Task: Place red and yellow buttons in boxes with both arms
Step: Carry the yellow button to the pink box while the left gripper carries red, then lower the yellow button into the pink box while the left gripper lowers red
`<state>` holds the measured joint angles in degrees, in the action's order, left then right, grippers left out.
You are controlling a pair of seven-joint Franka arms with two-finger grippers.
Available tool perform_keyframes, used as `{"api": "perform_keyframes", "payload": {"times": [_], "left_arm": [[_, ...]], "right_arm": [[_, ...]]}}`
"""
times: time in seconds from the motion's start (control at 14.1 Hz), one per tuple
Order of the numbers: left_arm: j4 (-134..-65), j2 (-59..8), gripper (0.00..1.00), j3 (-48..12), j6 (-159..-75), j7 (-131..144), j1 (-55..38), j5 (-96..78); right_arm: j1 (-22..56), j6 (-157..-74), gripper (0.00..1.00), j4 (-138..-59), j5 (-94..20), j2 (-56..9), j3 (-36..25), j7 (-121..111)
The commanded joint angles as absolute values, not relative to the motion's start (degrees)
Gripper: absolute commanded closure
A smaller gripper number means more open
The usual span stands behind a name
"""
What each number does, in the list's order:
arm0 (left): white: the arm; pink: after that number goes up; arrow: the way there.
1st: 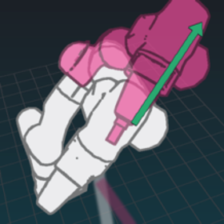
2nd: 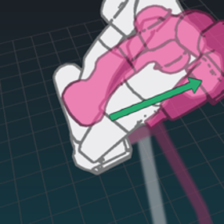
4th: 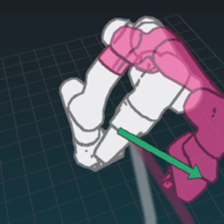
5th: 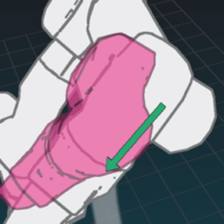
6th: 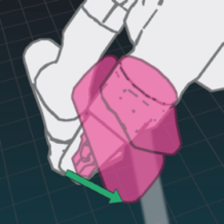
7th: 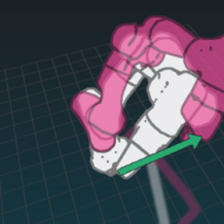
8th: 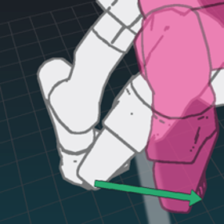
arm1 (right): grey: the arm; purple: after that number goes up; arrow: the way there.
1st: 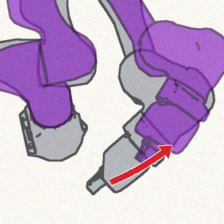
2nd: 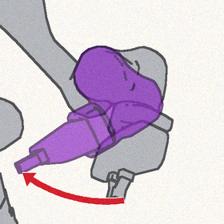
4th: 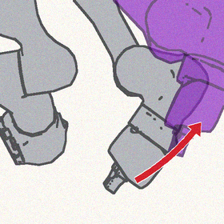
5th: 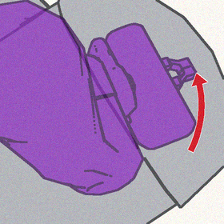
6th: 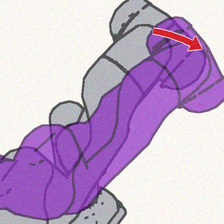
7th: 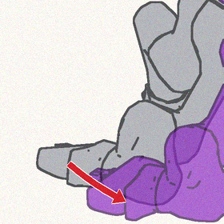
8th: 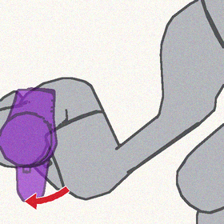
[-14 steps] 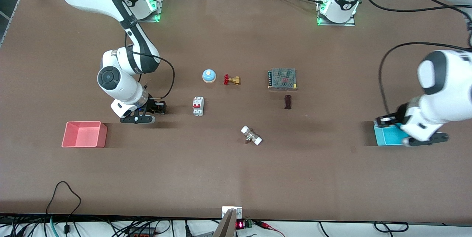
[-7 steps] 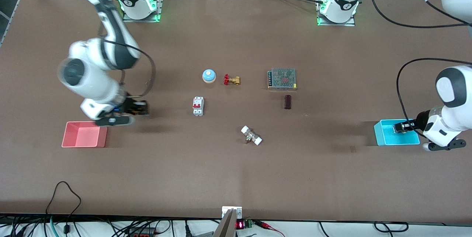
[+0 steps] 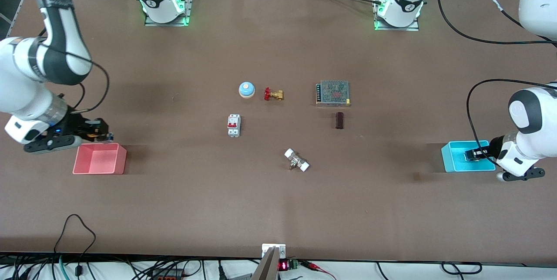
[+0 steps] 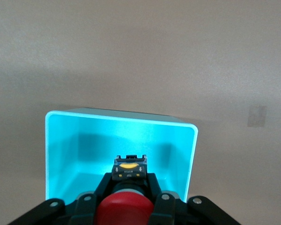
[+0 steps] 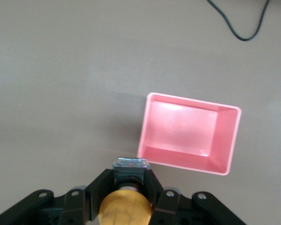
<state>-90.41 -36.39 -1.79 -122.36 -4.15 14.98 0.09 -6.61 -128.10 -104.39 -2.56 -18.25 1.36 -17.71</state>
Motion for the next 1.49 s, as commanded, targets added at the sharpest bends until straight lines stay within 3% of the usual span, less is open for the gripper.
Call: {"api": "perform_keyframes", "payload": {"times": [0.0, 0.43, 0.71, 0.78, 0.92, 0.99, 1.14, 1.35, 1.42], "left_arm": [[-89.56, -38.49, 0.82, -2.11, -123.13, -5.97, 15.47, 1.23], [-90.17, -40.17, 0.81, -2.11, -127.09, -7.91, 15.56, 3.08], [-90.7, -41.13, 0.74, -2.11, -128.58, -8.17, 15.56, 3.16], [-90.88, -41.13, 0.61, -2.11, -128.58, -8.35, 15.64, 3.16], [-90.88, -41.13, 0.22, -2.11, -128.5, -10.1, 15.64, 3.16], [-90.79, -41.05, 0.11, -2.11, -128.41, -10.19, 15.82, 3.16], [-90.79, -40.96, 0.0, -2.11, -128.41, -10.28, 15.91, 3.16], [-90.7, -40.35, 0.0, -2.11, -127.71, -10.2, 15.82, 3.16], [-90.62, -39.82, 0.0, -2.11, -127.44, -9.93, 15.82, 3.16]], "right_arm": [[-8.52, -128.23, 0.85, -99.5, -2.64, -23.62, 2.02, -18.9], [-9.84, -134.82, 0.85, -97.82, -2.55, -29.96, 2.02, -21.53], [-10.72, -136.48, 0.85, -97.12, -2.55, -32.69, 1.93, -21.97], [-11.51, -137.8, 0.84, -97.12, -2.55, -33.74, 1.93, -22.32], [-12.39, -139.04, 0.84, -97.12, -2.81, -34.71, 1.93, -23.99], [-12.39, -139.13, 0.84, -97.21, -2.81, -34.89, 1.93, -23.99], [-12.39, -139.13, 0.83, -97.21, -3.07, -34.98, 1.93, -23.99], [-12.31, -140.27, 0.75, -97.38, -3.34, -35.51, 1.93, -23.29], [-12.22, -140.36, 0.67, -97.47, -3.34, -35.51, 1.93, -23.2]]}}
